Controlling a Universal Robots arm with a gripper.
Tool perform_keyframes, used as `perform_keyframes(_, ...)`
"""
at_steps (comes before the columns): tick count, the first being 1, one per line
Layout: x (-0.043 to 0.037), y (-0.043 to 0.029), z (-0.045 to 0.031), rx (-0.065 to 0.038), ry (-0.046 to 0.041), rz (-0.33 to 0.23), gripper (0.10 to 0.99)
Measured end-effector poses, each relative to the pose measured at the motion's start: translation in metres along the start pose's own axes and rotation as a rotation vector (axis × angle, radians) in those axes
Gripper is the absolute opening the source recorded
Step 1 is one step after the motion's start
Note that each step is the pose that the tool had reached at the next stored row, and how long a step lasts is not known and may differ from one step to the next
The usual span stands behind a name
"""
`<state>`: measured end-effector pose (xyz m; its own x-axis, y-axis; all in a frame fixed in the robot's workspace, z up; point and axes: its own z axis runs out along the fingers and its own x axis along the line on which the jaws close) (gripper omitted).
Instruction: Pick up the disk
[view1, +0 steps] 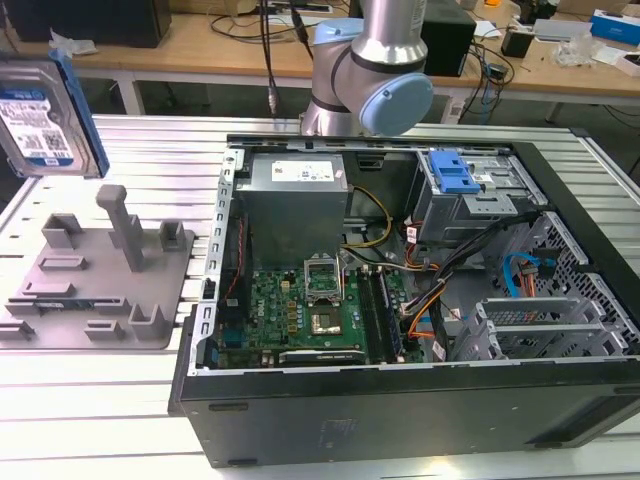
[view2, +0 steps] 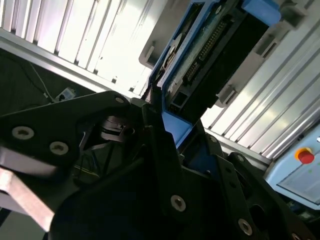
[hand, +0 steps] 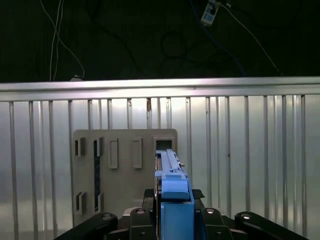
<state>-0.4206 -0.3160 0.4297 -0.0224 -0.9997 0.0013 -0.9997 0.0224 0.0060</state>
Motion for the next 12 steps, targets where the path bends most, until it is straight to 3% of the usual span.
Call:
perform_keyframes(4,0.0001,0.0002,-0.036,0.0,0.0,0.0,0.369)
perform_keyframes(10,0.0001,0.0004,-0.0698,0.0,0.0001,-0.001,0.369)
perform_keyframes(12,0.0001,0.0004,-0.0739,0.0,0.0,-0.001,0.369)
